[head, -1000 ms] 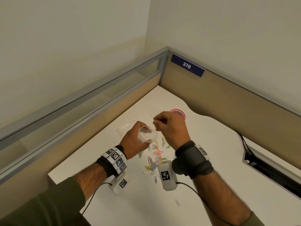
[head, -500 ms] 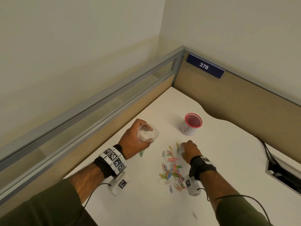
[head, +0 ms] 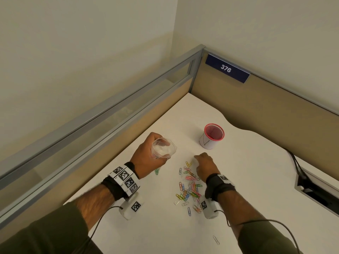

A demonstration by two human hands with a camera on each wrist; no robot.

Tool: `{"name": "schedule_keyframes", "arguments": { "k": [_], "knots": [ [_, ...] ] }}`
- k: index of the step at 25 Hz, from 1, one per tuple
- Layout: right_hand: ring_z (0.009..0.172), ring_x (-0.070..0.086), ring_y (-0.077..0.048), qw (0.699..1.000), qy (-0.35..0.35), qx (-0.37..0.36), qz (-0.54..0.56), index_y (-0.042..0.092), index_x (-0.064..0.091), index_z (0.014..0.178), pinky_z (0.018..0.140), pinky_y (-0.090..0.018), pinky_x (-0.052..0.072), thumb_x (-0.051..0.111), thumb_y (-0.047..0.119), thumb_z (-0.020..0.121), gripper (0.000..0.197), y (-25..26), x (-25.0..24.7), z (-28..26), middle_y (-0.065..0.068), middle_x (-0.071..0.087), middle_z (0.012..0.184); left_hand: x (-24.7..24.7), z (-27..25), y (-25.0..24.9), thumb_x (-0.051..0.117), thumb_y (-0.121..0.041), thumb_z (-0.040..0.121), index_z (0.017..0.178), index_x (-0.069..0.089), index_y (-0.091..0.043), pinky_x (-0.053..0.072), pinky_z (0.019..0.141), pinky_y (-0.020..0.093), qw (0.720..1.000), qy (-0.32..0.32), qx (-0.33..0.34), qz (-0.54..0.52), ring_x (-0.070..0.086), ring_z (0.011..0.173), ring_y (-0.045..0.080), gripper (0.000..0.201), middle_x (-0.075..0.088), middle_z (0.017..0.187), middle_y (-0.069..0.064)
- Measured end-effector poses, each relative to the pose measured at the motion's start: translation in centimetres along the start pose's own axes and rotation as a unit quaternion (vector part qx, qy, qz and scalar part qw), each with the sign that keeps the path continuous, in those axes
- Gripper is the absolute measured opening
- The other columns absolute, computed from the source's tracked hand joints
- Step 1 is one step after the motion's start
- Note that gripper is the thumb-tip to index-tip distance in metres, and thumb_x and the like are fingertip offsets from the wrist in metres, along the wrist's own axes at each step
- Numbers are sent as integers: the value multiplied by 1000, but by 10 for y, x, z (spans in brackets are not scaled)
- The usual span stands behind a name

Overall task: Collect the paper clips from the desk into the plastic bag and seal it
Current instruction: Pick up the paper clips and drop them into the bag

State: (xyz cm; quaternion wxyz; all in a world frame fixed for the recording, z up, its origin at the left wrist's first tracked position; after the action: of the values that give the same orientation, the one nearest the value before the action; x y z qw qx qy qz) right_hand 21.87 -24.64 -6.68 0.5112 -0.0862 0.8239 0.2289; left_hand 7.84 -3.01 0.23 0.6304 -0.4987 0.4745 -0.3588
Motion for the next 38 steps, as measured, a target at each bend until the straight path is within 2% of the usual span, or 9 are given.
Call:
{"name": "schedule_keyframes", "arguments": {
  "k": [6,12,16,20,24,29,32,35,38],
  "knots": [
    [117,44,-26,989,55,-117,-67,21,50,129,98,-34,42,56,14,85,45,15,26,-21,-4,43,126,5,1,-4,83,-19,73,115,54,-23,53,102,35,1000,-14,8,-5,62,118,12,51,66,118,-5],
    [118,47,-23,991,52,-113,-49,20,52,131,97,-35,46,55,25,91,40,-7,29,-73,-3,49,126,17,-3,-7,82,-8,77,114,52,-21,48,93,11,1000,-7,3,-6,62,119,8,49,67,117,-6],
    [117,43,-22,991,69,-92,-66,27,46,133,91,-39,50,69,41,79,61,-3,34,-83,1,45,126,23,-9,-8,82,-10,78,113,52,-25,48,92,11,1000,2,5,-5,62,118,9,48,67,118,-5],
    [108,50,-26,989,31,-116,-89,21,56,118,83,-37,52,59,30,90,29,11,45,-82,-5,51,113,25,-11,-11,82,-12,78,114,52,-25,49,94,17,1000,1,7,-9,62,119,11,49,67,118,-4],
    [95,55,-24,989,0,-104,-104,14,59,107,77,-28,46,55,25,92,19,13,43,-83,-8,55,105,27,-12,-13,82,-10,79,117,51,-21,49,89,9,1000,-4,10,-5,61,119,10,50,66,119,-3],
    [96,61,-26,1000,-20,-19,12,10,67,98,80,-29,47,55,11,89,15,-5,23,-79,-8,64,104,32,-11,-12,82,-9,78,118,51,-19,48,86,5,1000,-5,11,-4,61,118,12,52,66,118,-3],
    [83,66,-23,989,-59,4,135,10,72,85,80,-35,55,65,7,83,8,-12,-6,-89,-4,68,85,37,-9,-10,82,-10,78,118,51,-19,47,84,4,1000,-5,8,-3,61,118,13,52,66,118,-4],
    [68,67,-19,962,-111,-12,251,10,71,80,68,-27,56,70,5,81,6,-2,-54,-108,-4,70,76,44,-7,-12,82,-10,78,118,51,-18,47,83,4,1000,-1,8,-2,61,118,13,51,65,118,-1],
    [67,69,-15,943,-147,-70,292,11,73,84,66,-18,56,71,9,81,3,23,-106,-124,-4,73,76,51,-6,-13,82,-11,78,117,51,-19,52,89,15,1000,5,13,-6,61,119,14,51,65,118,-1]
  ]
}}
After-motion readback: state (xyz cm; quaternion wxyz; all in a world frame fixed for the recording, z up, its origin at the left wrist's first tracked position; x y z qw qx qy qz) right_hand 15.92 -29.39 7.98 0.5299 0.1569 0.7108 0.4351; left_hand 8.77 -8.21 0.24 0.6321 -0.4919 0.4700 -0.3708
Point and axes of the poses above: each hand's wrist, its own z-axis towards the middle knuckle, its own x-axis out of the palm, y = z × x, the point moved 2 cm from there along z, towards the middle knuckle
